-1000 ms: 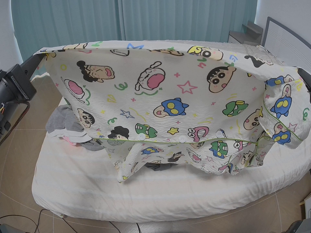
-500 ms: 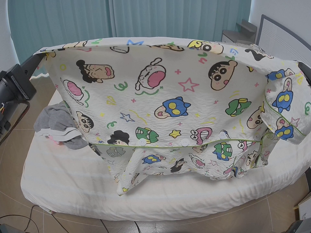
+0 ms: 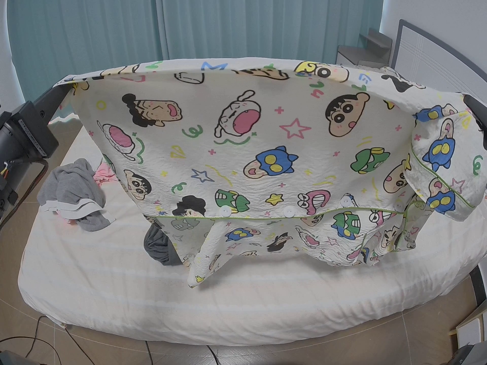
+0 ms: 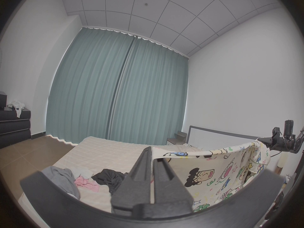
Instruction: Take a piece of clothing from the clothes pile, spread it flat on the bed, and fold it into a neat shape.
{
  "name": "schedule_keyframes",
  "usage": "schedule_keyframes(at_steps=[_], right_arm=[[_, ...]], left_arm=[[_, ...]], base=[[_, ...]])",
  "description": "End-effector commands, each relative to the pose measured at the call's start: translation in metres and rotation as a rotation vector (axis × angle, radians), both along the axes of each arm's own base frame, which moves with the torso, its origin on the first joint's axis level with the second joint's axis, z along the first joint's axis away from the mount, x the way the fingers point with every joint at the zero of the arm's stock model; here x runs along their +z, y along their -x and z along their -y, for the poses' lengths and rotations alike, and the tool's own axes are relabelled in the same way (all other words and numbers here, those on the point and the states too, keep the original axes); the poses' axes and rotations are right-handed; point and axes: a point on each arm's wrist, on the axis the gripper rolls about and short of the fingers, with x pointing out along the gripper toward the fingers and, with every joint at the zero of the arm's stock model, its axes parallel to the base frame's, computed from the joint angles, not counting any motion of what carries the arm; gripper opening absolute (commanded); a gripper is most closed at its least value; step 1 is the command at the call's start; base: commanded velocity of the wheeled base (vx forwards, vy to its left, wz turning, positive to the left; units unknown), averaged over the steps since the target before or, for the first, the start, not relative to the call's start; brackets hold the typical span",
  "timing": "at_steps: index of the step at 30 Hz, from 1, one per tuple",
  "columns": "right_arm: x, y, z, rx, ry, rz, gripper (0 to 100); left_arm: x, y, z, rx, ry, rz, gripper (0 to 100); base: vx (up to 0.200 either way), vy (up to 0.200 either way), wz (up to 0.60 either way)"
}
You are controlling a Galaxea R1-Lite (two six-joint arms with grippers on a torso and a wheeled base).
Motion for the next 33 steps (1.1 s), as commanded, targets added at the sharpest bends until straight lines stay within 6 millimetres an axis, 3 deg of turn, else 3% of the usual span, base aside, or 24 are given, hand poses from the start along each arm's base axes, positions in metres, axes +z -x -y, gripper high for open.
schedule_keyframes(at_steps=[1, 23, 33], right_arm=[[-0.0019, -0.0051, -0.0003, -0.012, 0.007, -0.013, 0], [-0.0001, -0.0086, 0.0012, -0.025, 0.008, -0.014, 0], [-0.0008, -0.0031, 0.0031, -0.025, 0.005, -0.005, 0]], left_arm=[[-0.0010, -0.0014, 0.0009, 0.000, -0.003, -0.006, 0], [-0.0023, -0.0015, 0.0009, 0.000, -0.004, -0.010, 0], [-0.0077, -0.0006, 0.0004, 0.000, -0.011, -0.022, 0]], base=[[0.000, -0.200, 0.00], [0.000, -0.200, 0.00], [-0.020, 0.000, 0.00]])
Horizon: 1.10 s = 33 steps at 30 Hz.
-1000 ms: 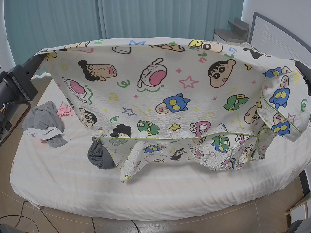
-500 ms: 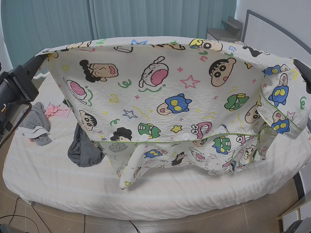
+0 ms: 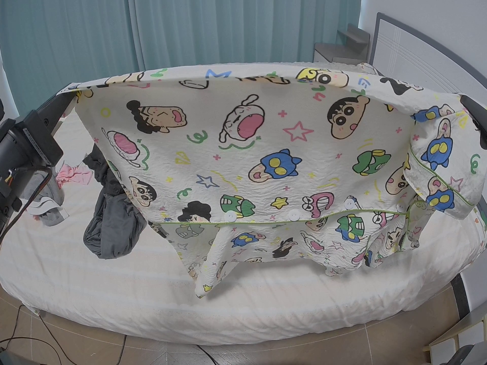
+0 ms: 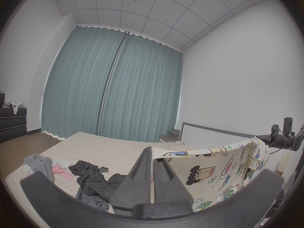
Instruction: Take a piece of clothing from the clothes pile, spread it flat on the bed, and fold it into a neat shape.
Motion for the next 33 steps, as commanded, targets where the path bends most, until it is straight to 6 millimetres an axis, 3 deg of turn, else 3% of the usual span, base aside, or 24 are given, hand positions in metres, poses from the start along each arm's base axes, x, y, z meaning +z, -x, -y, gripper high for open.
schedule_keyframes(at_steps=[1, 14, 23, 27, 33], right_arm=[[0.000, 0.005, 0.002, 0.001, -0.003, 0.009, 0], [-0.002, 0.020, 0.007, 0.002, -0.004, 0.037, 0], [0.002, 0.033, 0.011, 0.031, -0.006, 0.079, 0], [-0.008, 0.028, 0.009, 0.031, 0.009, 0.031, 0], [-0.039, 0.013, 0.004, 0.030, 0.050, -0.100, 0]], left_arm=[[-0.001, 0.001, -0.001, 0.000, 0.001, -0.001, 0], [-0.006, 0.017, -0.010, 0.001, 0.005, 0.012, 0], [-0.001, 0.027, -0.016, 0.003, 0.023, 0.040, 0], [-0.009, 0.025, -0.015, 0.006, 0.007, 0.014, 0], [-0.040, 0.018, -0.012, 0.016, -0.056, -0.092, 0]], base=[[-0.200, 0.000, 0.00], [-0.200, 0.000, 0.00], [0.000, 0.000, 0.00], [0.000, 0.000, 0.00], [0.000, 0.000, 0.00]])
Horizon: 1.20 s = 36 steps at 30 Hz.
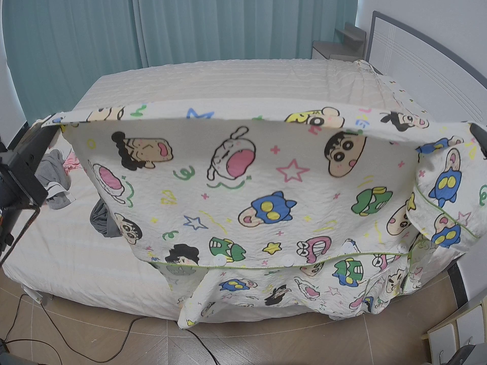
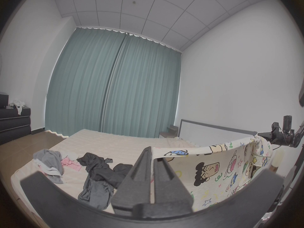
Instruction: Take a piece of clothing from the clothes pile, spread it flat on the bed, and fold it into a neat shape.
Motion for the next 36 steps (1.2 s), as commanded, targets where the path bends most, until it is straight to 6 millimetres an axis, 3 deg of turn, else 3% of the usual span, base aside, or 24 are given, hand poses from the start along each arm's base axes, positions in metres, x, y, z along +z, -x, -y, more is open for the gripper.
schedule_keyframes(at_steps=[1, 6, 11, 12, 19, 30, 31, 32, 36], right_arm=[[-0.021, -0.013, -0.004, -0.002, 0.030, -0.097, 0], [-0.036, -0.026, -0.005, -0.029, 0.047, -0.171, 0], [-0.047, -0.041, -0.004, -0.061, 0.063, -0.242, 0], [-0.051, -0.047, -0.005, -0.067, 0.069, -0.261, 0], [-0.057, -0.068, -0.007, -0.091, 0.065, -0.261, 0], [-0.087, -0.128, 0.002, -0.192, 0.064, -0.305, 0], [-0.087, -0.128, 0.002, -0.192, 0.064, -0.305, 0], [-0.093, -0.139, 0.004, -0.209, 0.062, -0.297, 0], [-0.104, -0.157, 0.006, -0.230, 0.059, -0.305, 0]], left_arm=[[-0.022, -0.009, 0.004, 0.008, -0.048, -0.085, 0], [-0.040, -0.029, 0.010, 0.036, -0.091, -0.173, 0], [-0.043, -0.047, 0.017, 0.047, -0.106, -0.209, 0], [-0.049, -0.058, 0.022, 0.050, -0.123, -0.243, 0], [-0.059, -0.089, 0.037, 0.051, -0.128, -0.303, 0], [-0.074, -0.162, 0.063, 0.092, -0.123, -0.300, 0], [-0.074, -0.162, 0.063, 0.092, -0.123, -0.300, 0], [-0.076, -0.175, 0.069, 0.107, -0.118, -0.298, 0], [-0.091, -0.201, 0.082, 0.114, -0.129, -0.323, 0]], base=[[0.000, 0.000, 0.00], [0.000, 0.000, 0.00], [0.000, 0.000, 0.00], [0.200, 0.000, 0.00], [0.200, 0.000, 0.00], [0.200, 0.000, 0.00], [0.200, 0.000, 0.00], [0.200, 0.000, 0.00], [0.200, 0.000, 0.00]])
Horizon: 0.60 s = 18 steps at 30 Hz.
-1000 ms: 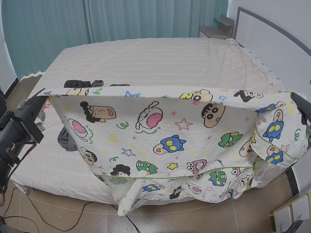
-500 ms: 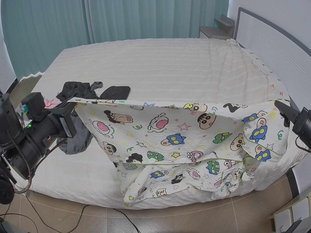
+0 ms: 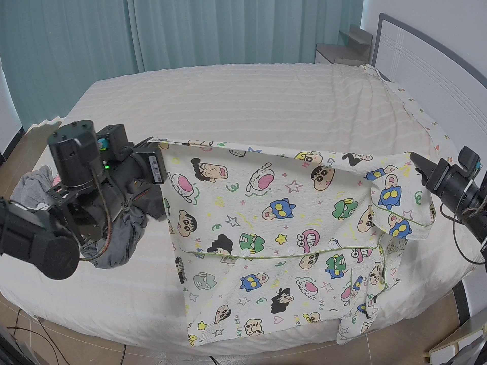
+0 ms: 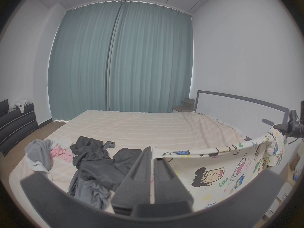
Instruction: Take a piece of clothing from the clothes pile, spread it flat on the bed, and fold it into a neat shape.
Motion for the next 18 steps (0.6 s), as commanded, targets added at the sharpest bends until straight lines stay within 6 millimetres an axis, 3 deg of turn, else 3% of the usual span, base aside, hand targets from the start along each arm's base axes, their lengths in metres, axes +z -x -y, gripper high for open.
schedule_keyframes(at_steps=[1, 4, 5, 6, 8, 18], right_arm=[[-0.033, -0.039, 0.006, -0.050, 0.013, -0.097, 0], [-0.042, -0.050, 0.010, -0.067, 0.014, -0.127, 0], [-0.050, -0.062, 0.013, -0.079, 0.014, -0.153, 0], [-0.050, -0.062, 0.013, -0.079, 0.014, -0.153, 0], [-0.064, -0.076, 0.017, -0.094, 0.015, -0.193, 0], [-0.106, -0.124, 0.016, -0.129, -0.034, -0.293, 0]], left_arm=[[-0.034, -0.049, 0.021, 0.018, -0.033, -0.066, 0], [-0.041, -0.064, 0.028, 0.020, -0.032, -0.068, 0], [-0.049, -0.079, 0.034, 0.040, -0.036, -0.072, 0], [-0.049, -0.079, 0.034, 0.040, -0.036, -0.072, 0], [-0.066, -0.099, 0.044, 0.053, -0.044, -0.085, 0], [-0.115, -0.153, 0.062, 0.081, -0.054, -0.104, 0]], base=[[0.200, 0.000, 0.00], [0.200, 0.000, 0.00], [0.200, 0.000, 0.00], [0.200, 0.000, 0.00], [0.200, 0.000, 0.00], [0.000, 0.000, 0.00]])
